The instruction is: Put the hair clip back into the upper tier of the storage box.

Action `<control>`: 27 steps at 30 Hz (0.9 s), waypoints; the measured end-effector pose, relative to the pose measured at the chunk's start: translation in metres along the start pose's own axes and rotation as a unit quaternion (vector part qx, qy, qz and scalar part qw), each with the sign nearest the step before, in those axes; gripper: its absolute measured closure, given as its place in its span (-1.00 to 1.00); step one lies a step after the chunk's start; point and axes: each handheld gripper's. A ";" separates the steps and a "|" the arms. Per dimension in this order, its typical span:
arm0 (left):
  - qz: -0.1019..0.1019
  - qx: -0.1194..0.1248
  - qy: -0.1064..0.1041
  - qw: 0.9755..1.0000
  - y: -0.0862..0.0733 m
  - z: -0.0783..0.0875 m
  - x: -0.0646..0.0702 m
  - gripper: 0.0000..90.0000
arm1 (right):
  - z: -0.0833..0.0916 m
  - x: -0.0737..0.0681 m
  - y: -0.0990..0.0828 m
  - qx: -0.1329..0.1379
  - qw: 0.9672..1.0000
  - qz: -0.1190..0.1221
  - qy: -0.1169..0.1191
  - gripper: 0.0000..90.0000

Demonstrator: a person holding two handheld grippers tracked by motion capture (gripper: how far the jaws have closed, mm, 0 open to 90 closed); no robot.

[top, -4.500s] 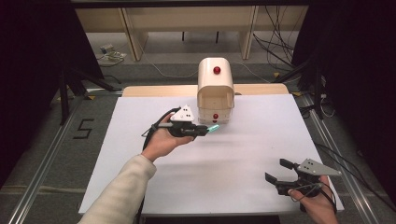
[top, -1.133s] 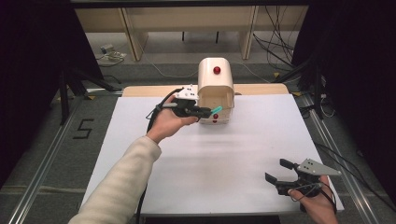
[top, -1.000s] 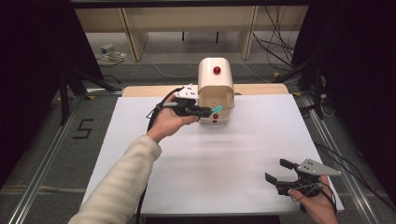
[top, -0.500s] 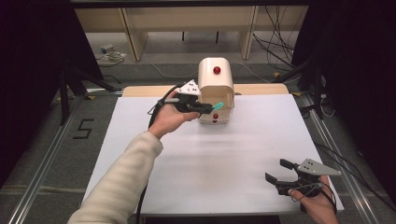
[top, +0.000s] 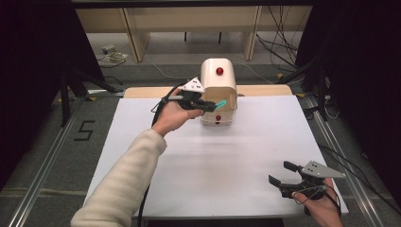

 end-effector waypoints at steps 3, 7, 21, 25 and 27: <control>-0.003 -0.006 -0.001 1.000 0.001 -0.001 -0.001 0.84 | 0.000 0.000 0.000 0.000 1.000 0.000 0.000 -0.64; -0.002 -0.005 0.002 1.000 0.002 -0.004 -0.003 0.84 | 0.000 0.000 0.000 0.000 1.000 0.000 -0.001 -0.64; 0.000 -0.014 0.009 1.000 0.006 -0.011 -0.009 0.84 | 0.000 0.001 0.000 0.002 1.000 0.001 0.000 -0.64; -0.001 -0.017 0.013 1.000 0.006 -0.014 -0.011 0.84 | 0.000 0.001 0.000 0.000 1.000 0.002 -0.001 -0.64; -0.001 -0.019 0.014 1.000 0.007 -0.016 -0.012 0.84 | 0.000 0.000 0.000 0.000 1.000 0.002 -0.001 -0.64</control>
Point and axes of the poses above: each handheld gripper's, and its own axes: z roughly backward along the jaws, y roughly out of its top, x roughly to its right, and after that the axes turned 10 degrees about -z, right-handed
